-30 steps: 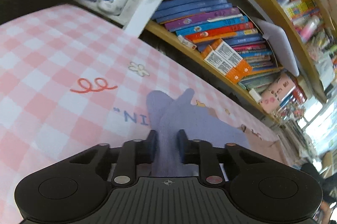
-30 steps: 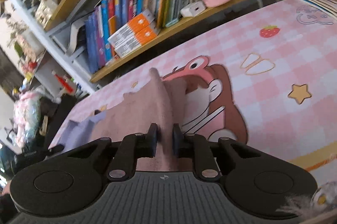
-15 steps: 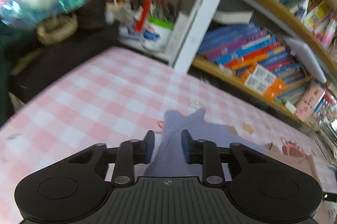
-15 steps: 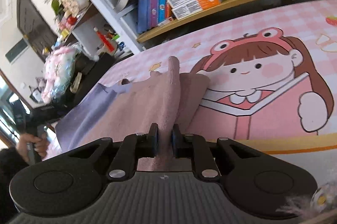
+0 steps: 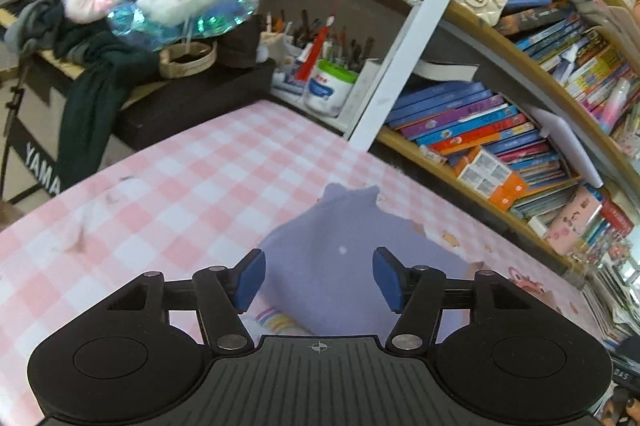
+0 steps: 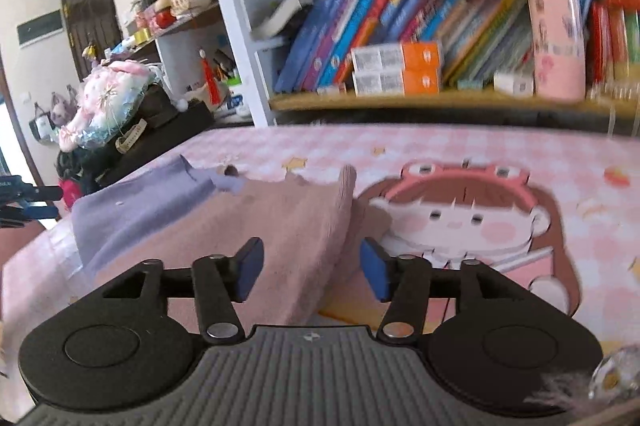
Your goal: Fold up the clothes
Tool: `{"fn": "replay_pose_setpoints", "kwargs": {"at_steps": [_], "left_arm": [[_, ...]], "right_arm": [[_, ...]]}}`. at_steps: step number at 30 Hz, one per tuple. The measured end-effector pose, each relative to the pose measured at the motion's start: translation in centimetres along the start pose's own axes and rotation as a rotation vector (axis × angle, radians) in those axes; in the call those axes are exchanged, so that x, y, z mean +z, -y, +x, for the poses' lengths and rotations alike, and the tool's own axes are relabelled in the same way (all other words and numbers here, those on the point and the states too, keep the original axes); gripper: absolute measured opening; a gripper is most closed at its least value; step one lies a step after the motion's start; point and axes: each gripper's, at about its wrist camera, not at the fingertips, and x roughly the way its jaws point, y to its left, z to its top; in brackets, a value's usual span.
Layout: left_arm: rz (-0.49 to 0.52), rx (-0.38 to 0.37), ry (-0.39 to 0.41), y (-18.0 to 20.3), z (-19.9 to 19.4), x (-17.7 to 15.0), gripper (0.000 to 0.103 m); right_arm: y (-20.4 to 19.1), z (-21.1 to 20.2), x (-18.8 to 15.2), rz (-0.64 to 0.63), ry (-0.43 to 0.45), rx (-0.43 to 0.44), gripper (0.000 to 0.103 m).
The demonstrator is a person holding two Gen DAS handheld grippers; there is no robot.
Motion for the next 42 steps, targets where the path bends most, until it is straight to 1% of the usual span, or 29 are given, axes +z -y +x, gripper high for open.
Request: {"fn": "replay_pose_setpoints", "kwargs": {"at_steps": [1, 3, 5, 7, 11, 15, 19, 22, 23, 24, 27, 29, 31, 33, 36, 38, 39, 40, 42], "left_arm": [[-0.012, 0.008, -0.008, 0.0, -0.1, -0.2, 0.061], [-0.029, 0.033, -0.029, 0.1, -0.1, -0.8, 0.061], [-0.046, 0.051, -0.055, 0.2, -0.1, -1.5, 0.061], [-0.075, 0.058, -0.08, 0.1, -0.1, -2.0, 0.061], [-0.153, 0.043, -0.1, 0.4, -0.3, -2.3, 0.061], [-0.184, 0.036, -0.096, 1.2, -0.4, -2.2, 0.061], [-0.261, 0.035, -0.107, 1.2, 0.3, -2.1, 0.061], [-0.33, 0.032, -0.104, 0.7, 0.9, -2.1, 0.06], [-0.354, 0.032, -0.105, 0.4, 1.2, -2.1, 0.06], [-0.376, 0.033, -0.106, 0.2, 1.4, -2.2, 0.06], [-0.424, 0.039, -0.103, -0.2, 2.2, -2.4, 0.057], [-0.442, 0.053, -0.087, -0.2, 2.5, -2.5, 0.057], [-0.465, 0.055, -0.076, -0.3, 2.8, -2.7, 0.051], [-0.493, 0.05, -0.074, -0.4, 3.3, -2.9, 0.051], [-0.526, 0.049, -0.064, -0.7, 3.9, -3.4, 0.036], [-0.531, 0.039, -0.052, -0.8, 4.1, -3.4, 0.027], [-0.51, 0.022, -0.038, -0.4, 4.0, -3.3, 0.02], [-0.475, -0.002, -0.02, 0.3, 3.5, -3.0, 0.016], [-0.391, -0.059, 0.014, 1.9, 2.6, -2.5, 0.016]], "right_arm": [[-0.2, -0.3, 0.0, -0.024, 0.016, -0.005, 0.055], [-0.7, -0.8, 0.0, -0.074, 0.046, -0.008, 0.061], [-1.3, -1.0, -0.1, -0.135, 0.07, -0.014, 0.062], [-1.9, -1.1, -0.3, -0.185, 0.076, -0.006, 0.062], [-2.9, -1.6, -0.4, -0.24, 0.087, 0.063, 0.063], [-3.5, -2.6, -0.6, -0.312, 0.099, 0.162, 0.075], [-3.5, -2.8, -0.7, -0.322, 0.098, 0.203, 0.076], [-3.4, -2.1, -0.9, -0.325, 0.053, 0.218, 0.073], [-3.4, -1.9, -1.0, -0.332, 0.037, 0.217, 0.069], [-3.5, -1.8, -1.2, -0.343, 0.022, 0.217, 0.063], [-3.7, -1.6, -1.4, -0.368, 0.0, 0.231, 0.052], [-3.8, -1.8, -1.6, -0.385, -0.002, 0.24, 0.052], [-3.6, -1.8, -1.7, -0.391, -0.014, 0.242, 0.05], [-3.5, -1.6, -1.7, -0.393, -0.035, 0.238, 0.048], [-3.3, -0.4, -2.0, -0.389, -0.1, 0.204, 0.042], [-3.4, -0.1, -2.2, -0.393, -0.115, 0.2, 0.042], [-3.4, -0.1, -2.2, -0.393, -0.116, 0.2, 0.042], [-3.4, 0.0, -2.3, -0.393, -0.117, 0.199, 0.042], [-3.4, 0.0, -2.4, -0.393, -0.118, 0.198, 0.042]]}}
